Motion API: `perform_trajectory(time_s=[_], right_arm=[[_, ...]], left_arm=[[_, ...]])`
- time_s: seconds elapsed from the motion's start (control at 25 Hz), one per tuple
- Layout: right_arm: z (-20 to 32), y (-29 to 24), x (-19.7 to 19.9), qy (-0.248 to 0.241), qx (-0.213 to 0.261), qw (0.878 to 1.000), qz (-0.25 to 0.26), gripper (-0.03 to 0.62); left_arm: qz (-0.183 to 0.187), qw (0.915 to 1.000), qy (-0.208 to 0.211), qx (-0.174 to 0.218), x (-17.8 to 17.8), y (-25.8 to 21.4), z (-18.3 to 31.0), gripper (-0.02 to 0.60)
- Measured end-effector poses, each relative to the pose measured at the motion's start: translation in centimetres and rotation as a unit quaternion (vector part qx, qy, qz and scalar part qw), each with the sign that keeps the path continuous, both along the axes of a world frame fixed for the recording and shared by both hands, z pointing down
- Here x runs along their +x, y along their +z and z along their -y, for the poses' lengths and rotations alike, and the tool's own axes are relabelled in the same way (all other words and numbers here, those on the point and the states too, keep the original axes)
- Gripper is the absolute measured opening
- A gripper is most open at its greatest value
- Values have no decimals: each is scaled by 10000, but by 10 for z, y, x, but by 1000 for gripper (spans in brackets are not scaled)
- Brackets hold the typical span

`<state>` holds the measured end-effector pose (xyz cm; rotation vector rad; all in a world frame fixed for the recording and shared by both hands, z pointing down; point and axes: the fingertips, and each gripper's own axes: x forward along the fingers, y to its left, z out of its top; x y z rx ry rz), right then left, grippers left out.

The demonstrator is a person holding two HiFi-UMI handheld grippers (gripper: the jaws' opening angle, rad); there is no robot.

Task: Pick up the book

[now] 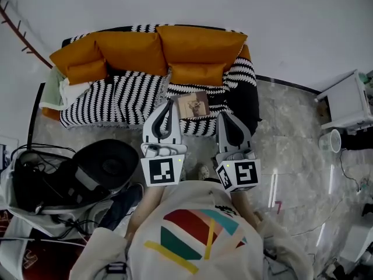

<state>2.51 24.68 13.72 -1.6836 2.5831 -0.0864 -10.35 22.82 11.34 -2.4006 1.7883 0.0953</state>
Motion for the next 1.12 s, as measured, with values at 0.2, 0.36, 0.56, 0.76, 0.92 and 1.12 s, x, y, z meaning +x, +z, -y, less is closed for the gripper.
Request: perform_trajectory(time_s=[0.2,0.36,0.56,0.76,0.92,1.12], right_arm=[[-1,0,-15,62,-12,10000,-41,14],[-7,6,-24,111,-79,9999,-56,14],[-11,14,-29,144,-210,9995,-171,14],[3,21,-22,281,-342,9990,-65,14],[29,26,-16,155,-328,9993,-9,14],[90,34,-1,-106,-310,9994,133,14]], left_arm=[[102,9999,10,83,-20,-1,1,5],[95,9999,48,72,-32,5,-2,5],[84,9998,159,-16,-36,16,3,5],[-7,9996,264,-101,-31,20,19,5],[-73,9996,237,-149,-24,26,47,5],[-73,9999,-1,-151,-10,32,98,5]])
